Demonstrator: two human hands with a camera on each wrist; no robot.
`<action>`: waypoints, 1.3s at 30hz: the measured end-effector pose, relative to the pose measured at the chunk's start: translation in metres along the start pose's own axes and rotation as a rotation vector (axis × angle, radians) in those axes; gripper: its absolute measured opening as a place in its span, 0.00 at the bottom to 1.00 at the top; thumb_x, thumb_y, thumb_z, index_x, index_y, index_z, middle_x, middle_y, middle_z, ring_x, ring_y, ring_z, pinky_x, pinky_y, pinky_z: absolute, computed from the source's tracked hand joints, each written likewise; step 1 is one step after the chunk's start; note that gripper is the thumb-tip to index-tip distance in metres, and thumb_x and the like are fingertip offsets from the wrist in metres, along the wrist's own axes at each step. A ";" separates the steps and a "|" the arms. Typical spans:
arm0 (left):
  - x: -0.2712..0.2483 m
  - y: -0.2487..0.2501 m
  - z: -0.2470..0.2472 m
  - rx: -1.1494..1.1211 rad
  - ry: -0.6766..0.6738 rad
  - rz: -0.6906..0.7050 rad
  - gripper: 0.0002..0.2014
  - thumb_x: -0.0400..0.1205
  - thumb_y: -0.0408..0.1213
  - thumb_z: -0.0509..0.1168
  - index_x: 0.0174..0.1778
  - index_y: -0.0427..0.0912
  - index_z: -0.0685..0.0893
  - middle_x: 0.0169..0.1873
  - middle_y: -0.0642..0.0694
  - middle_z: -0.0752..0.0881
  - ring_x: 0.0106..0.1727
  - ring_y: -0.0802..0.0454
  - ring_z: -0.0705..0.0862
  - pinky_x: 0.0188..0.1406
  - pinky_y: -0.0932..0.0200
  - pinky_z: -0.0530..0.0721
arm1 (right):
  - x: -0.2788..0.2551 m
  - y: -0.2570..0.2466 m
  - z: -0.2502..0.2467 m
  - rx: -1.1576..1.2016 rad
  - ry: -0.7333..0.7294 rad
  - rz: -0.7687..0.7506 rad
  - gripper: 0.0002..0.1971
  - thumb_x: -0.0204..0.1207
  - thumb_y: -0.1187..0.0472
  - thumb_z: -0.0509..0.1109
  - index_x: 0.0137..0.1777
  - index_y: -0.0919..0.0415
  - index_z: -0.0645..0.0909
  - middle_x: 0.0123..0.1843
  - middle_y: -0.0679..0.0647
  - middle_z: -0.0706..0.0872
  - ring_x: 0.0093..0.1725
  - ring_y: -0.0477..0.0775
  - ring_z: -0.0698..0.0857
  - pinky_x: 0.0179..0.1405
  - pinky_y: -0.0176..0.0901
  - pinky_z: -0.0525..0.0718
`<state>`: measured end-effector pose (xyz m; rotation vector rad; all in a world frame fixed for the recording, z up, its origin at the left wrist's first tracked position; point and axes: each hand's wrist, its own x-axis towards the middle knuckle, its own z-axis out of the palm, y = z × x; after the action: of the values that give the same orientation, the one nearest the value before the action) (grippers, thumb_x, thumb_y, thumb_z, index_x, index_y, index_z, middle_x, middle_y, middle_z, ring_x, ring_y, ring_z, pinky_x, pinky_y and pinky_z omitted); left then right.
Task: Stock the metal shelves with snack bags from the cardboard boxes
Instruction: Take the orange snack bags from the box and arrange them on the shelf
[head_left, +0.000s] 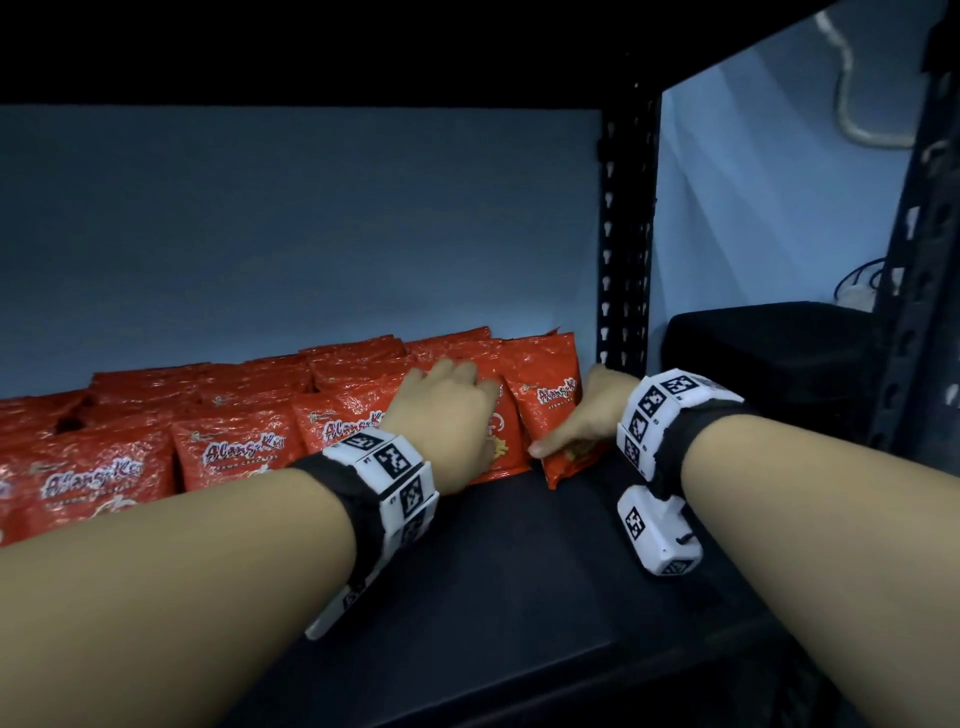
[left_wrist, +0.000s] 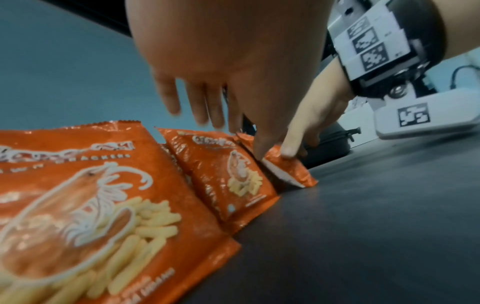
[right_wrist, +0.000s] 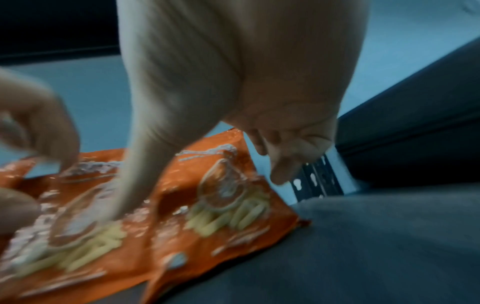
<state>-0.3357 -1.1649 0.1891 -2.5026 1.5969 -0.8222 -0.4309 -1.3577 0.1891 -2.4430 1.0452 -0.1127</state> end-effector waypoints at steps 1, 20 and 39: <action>-0.004 0.002 0.000 -0.010 -0.053 0.013 0.20 0.83 0.55 0.66 0.66 0.49 0.81 0.63 0.45 0.80 0.68 0.43 0.76 0.65 0.43 0.76 | 0.000 -0.001 0.004 0.002 -0.028 0.003 0.56 0.36 0.34 0.94 0.65 0.60 0.80 0.61 0.53 0.90 0.59 0.56 0.90 0.68 0.54 0.86; -0.005 0.013 0.009 -0.044 -0.378 -0.045 0.31 0.82 0.61 0.66 0.81 0.56 0.73 0.72 0.43 0.71 0.76 0.41 0.70 0.70 0.41 0.76 | -0.001 -0.011 0.015 0.204 0.223 0.120 0.42 0.65 0.45 0.89 0.66 0.68 0.69 0.60 0.60 0.84 0.60 0.62 0.88 0.62 0.58 0.90; -0.037 0.013 -0.017 -0.244 -0.479 -0.079 0.38 0.83 0.62 0.66 0.85 0.44 0.70 0.77 0.42 0.74 0.75 0.42 0.77 0.70 0.50 0.78 | -0.042 -0.018 0.006 0.004 0.188 0.080 0.57 0.55 0.38 0.91 0.76 0.69 0.68 0.66 0.60 0.85 0.64 0.62 0.87 0.67 0.56 0.87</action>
<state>-0.3657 -1.1353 0.1846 -2.6573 1.5062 -0.0114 -0.4470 -1.3151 0.1965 -2.4193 1.2204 -0.3231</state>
